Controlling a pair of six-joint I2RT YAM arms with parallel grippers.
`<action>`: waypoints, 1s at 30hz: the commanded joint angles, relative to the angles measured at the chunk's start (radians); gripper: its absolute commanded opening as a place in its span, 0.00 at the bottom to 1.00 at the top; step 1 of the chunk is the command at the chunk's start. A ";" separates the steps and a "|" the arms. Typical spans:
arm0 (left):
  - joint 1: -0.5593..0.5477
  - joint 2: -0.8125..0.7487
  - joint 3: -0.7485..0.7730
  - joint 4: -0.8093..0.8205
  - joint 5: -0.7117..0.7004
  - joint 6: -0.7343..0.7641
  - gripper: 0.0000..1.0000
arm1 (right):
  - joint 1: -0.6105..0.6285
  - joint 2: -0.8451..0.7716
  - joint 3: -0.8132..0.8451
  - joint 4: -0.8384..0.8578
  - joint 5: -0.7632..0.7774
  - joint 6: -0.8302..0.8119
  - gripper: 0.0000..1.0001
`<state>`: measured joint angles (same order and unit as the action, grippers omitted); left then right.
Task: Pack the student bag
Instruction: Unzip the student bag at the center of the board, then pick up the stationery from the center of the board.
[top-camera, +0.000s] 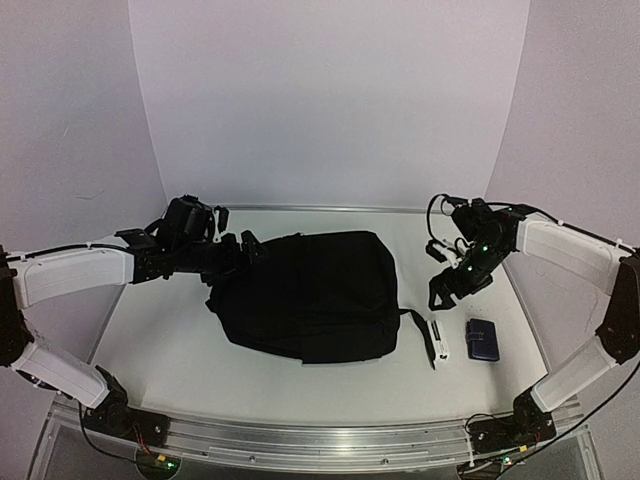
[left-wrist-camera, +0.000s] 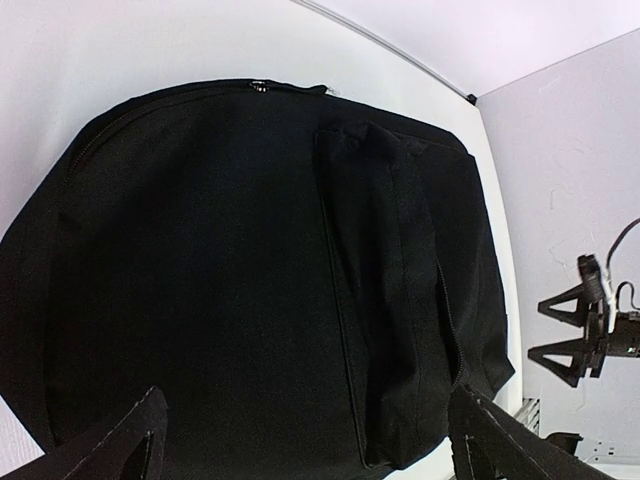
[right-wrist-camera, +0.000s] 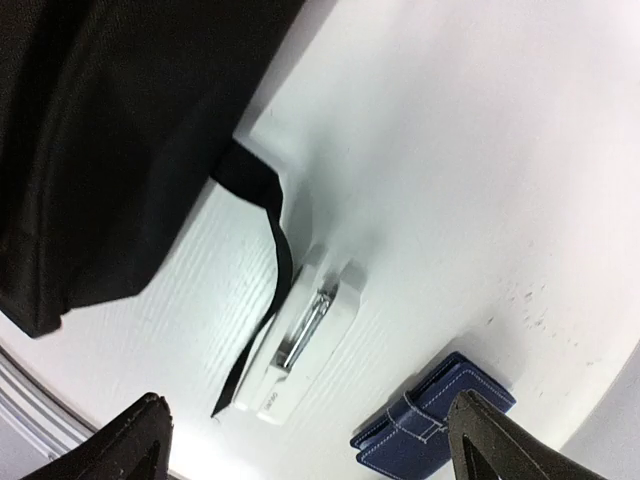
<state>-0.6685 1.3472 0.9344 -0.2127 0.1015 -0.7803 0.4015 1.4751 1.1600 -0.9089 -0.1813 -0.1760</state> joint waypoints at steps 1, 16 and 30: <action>0.000 -0.014 0.010 -0.004 -0.020 0.024 0.98 | -0.005 0.041 -0.021 -0.079 0.024 -0.068 0.94; 0.000 -0.063 -0.040 0.006 -0.042 0.015 0.98 | -0.005 0.286 -0.030 -0.044 0.001 -0.097 0.78; 0.000 -0.094 -0.059 -0.005 -0.070 0.022 0.99 | -0.040 0.353 0.013 0.002 0.127 -0.106 0.60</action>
<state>-0.6685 1.2867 0.8834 -0.2132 0.0637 -0.7802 0.3919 1.8383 1.1389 -0.9281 -0.1449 -0.2695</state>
